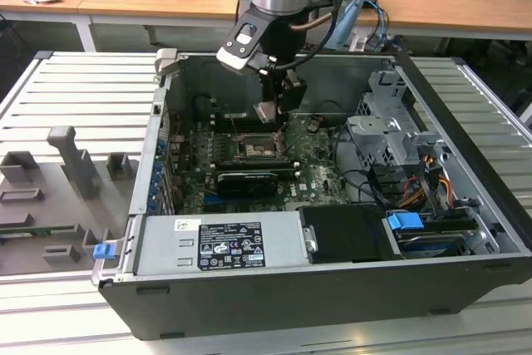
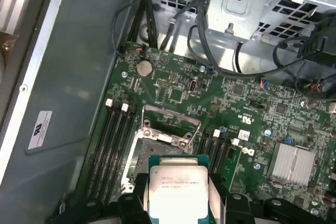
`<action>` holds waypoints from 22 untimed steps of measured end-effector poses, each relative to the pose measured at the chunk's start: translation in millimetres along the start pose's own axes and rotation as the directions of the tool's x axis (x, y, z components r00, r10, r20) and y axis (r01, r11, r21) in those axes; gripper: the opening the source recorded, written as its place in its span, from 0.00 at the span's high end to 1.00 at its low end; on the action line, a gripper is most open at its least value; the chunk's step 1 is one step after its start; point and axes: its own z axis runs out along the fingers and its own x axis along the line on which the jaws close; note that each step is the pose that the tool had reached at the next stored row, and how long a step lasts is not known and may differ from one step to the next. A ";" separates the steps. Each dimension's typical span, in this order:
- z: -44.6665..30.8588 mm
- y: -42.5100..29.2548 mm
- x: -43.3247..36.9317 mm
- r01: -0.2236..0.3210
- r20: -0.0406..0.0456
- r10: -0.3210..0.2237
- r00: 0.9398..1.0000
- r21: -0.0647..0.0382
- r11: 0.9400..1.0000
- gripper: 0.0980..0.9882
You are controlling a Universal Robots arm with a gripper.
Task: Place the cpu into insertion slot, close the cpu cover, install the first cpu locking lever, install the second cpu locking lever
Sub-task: 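Place the cpu into insertion slot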
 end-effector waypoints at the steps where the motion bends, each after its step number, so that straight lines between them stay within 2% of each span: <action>1: 1.3 -0.1 0.0 -0.013 0.001 0.013 1.000 0.000 1.000 0.50; 6: 7.5 -0.6 -0.2 -0.095 0.007 0.095 0.995 -0.003 0.995 0.50; 11: 15.8 -1.1 -0.3 -0.197 0.013 0.197 0.980 -0.005 0.980 0.50; 13: 19.9 -1.5 0.1 -0.210 0.013 0.210 0.978 -0.004 0.978 0.50; 18: 30.7 -2.0 0.8 -0.217 0.014 0.217 0.976 0.000 0.976 0.50; 22: 44.7 -3.5 0.7 -0.221 0.018 0.221 0.975 0.001 0.975 0.50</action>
